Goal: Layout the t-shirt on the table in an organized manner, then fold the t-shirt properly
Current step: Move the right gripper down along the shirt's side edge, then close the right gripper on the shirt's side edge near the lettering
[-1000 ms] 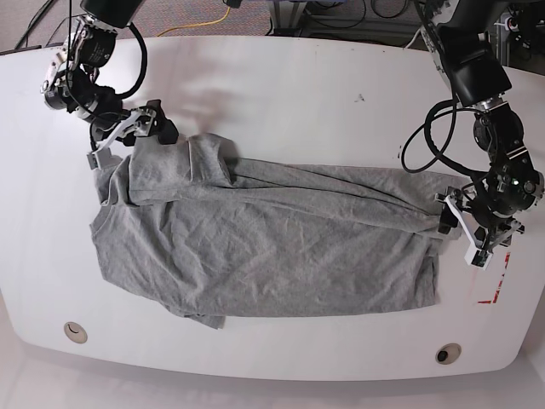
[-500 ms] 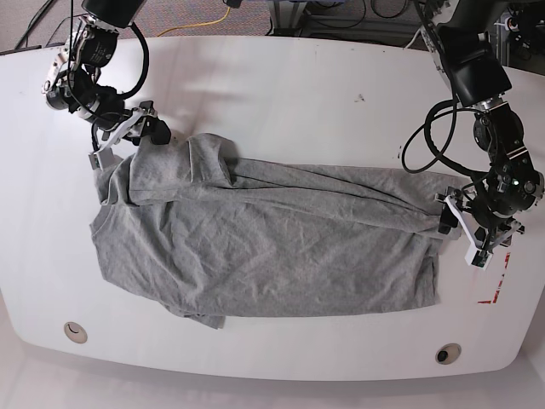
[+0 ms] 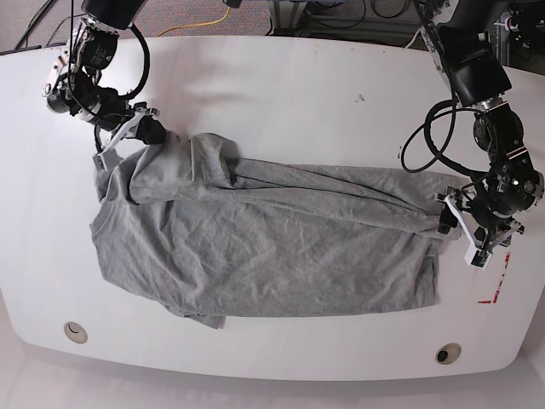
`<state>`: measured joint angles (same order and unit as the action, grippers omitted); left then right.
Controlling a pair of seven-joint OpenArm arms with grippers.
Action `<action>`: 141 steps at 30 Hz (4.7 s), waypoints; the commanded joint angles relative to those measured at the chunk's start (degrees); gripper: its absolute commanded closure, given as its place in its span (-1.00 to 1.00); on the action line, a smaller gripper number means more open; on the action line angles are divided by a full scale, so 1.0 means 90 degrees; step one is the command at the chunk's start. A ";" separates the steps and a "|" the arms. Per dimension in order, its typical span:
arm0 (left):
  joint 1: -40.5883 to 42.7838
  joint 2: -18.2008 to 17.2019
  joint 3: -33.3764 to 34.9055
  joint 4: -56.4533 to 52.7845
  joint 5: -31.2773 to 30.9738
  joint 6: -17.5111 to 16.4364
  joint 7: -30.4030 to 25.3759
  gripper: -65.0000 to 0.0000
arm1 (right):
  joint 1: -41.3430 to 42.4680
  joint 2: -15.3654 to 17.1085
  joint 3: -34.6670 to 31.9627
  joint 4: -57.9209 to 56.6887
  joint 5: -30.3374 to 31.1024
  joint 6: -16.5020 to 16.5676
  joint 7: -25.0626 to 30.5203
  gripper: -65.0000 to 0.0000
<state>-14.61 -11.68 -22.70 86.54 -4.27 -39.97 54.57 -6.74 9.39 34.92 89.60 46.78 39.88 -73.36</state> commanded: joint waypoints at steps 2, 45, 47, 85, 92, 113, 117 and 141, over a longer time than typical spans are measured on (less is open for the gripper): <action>-0.0149 -0.0084 -0.0003 0.0089 -0.0058 -0.0004 -0.0100 -0.26 | 0.0139 0.0085 0.0013 0.0413 0.0365 0.0014 -0.0107 1.00; 0.0173 -0.0113 -0.0032 0.0128 -0.0028 -0.0004 -0.0090 -0.26 | 0.3782 0.0593 -0.1638 -0.2576 0.1449 0.0014 0.0322 0.99; 0.0232 -0.0113 -0.0032 0.0138 -0.0028 -0.0004 -0.0090 -0.26 | 0.3929 0.0730 -0.1863 -0.2781 0.1449 0.0014 0.0498 0.99; 0.0329 -0.0113 -0.0013 0.0128 -0.0028 -0.0004 -0.0090 -0.26 | 0.3958 0.2703 -0.3582 -0.3318 0.1498 0.0014 0.2217 -1.00; 0.0329 -0.0113 -0.0013 0.0128 -0.0028 -0.0004 -0.0090 -0.26 | 0.3186 0.3103 -0.3582 -0.2478 0.1449 0.0014 0.2237 -1.00; 0.0329 -0.0113 -0.0013 0.0098 -0.0028 -0.0004 -0.0090 -0.26 | 0.2151 0.2967 -0.3543 -0.2205 -0.0583 0.0014 0.2960 -0.92; 0.0329 -0.0113 -0.0013 0.0089 -0.0028 -0.0004 -0.0090 -0.26 | 0.2151 0.2703 -0.3318 -0.2205 -0.0925 0.0014 0.2940 -0.50; 0.0554 -0.0113 -0.0003 0.0108 -0.0028 -0.0004 -0.0090 -0.26 | 0.2151 0.2537 -0.3074 -0.2195 -0.1091 0.0014 0.2911 0.98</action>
<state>-8.40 -11.94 -22.70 86.48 -4.03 -39.97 54.59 11.53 30.63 6.57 68.90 36.18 39.66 -48.18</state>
